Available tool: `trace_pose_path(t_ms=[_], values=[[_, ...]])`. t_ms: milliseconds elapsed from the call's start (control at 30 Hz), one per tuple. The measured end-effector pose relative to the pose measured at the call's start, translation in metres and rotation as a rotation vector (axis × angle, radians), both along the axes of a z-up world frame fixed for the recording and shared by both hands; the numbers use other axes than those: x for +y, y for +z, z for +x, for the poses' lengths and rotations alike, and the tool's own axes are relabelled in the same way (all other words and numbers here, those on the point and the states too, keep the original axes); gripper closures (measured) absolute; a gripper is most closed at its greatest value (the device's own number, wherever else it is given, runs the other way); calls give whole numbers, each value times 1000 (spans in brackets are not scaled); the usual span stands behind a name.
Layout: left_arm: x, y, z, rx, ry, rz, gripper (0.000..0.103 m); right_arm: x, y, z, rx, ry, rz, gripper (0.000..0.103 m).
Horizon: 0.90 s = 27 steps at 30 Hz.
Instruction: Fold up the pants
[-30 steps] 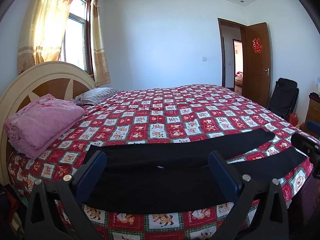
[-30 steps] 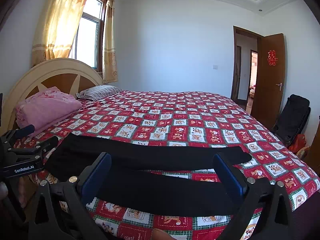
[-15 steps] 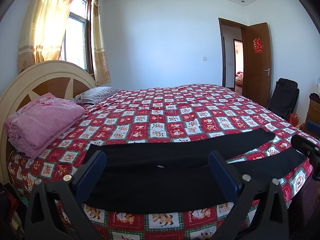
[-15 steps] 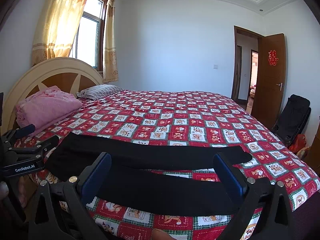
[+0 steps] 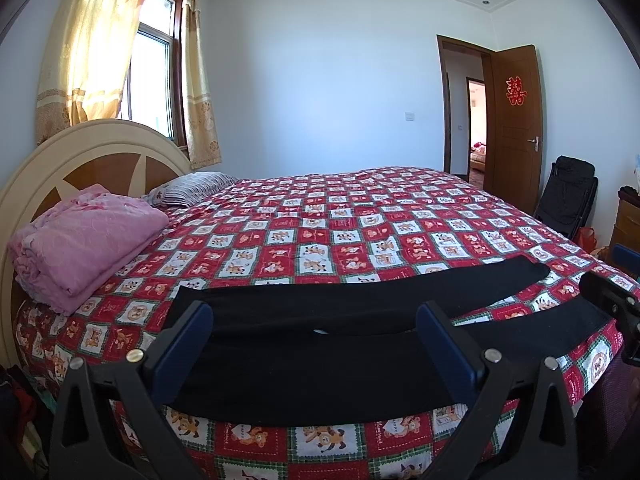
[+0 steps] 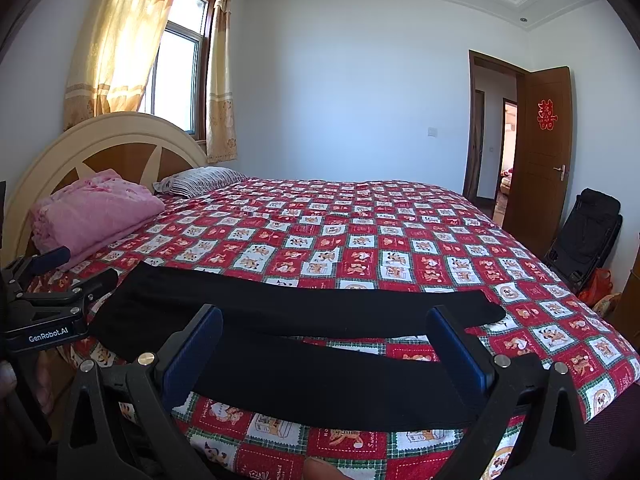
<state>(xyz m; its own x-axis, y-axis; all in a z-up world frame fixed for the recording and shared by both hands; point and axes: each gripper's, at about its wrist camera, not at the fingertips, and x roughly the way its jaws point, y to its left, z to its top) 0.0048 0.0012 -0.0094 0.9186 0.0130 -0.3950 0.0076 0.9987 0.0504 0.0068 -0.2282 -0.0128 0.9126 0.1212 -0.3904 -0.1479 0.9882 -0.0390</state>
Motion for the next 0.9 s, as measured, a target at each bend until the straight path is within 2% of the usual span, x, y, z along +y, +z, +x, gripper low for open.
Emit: trace_pose_path(t_ms=[900], values=[[-1, -9, -1, 4, 0, -2, 0, 1, -2, 3, 13, 4, -6, 1]])
